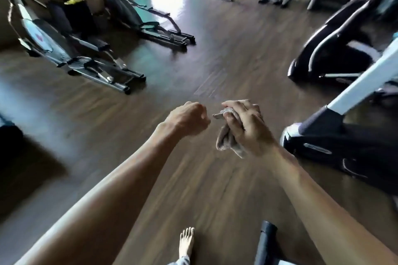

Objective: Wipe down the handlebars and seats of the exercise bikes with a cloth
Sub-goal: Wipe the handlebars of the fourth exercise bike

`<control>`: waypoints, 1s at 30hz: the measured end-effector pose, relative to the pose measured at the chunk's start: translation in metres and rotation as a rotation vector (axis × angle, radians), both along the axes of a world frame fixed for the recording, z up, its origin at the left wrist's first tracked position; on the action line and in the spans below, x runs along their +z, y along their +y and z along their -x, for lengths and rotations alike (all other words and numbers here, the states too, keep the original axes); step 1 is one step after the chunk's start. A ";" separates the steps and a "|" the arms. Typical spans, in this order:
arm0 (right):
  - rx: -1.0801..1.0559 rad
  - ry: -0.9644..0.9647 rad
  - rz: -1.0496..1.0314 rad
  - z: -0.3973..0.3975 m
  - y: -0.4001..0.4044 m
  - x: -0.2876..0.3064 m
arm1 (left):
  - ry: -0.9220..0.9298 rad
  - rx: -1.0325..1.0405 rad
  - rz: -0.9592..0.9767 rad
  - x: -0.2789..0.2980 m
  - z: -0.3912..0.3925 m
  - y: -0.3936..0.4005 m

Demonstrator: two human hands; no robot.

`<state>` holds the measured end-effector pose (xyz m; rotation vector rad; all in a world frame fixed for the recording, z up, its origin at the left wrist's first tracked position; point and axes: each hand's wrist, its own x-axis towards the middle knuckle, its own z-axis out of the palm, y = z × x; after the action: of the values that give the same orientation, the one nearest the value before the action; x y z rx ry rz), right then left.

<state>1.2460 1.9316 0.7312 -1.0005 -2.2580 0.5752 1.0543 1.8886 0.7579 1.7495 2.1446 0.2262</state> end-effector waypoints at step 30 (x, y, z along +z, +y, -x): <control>-1.252 0.039 -0.146 -0.318 0.247 0.050 | -0.633 -1.158 0.463 0.058 -0.420 0.458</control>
<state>1.5636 2.1790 0.7808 -1.9583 -1.1978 -0.1285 1.4740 2.3469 0.8159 1.9461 0.5126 -0.0399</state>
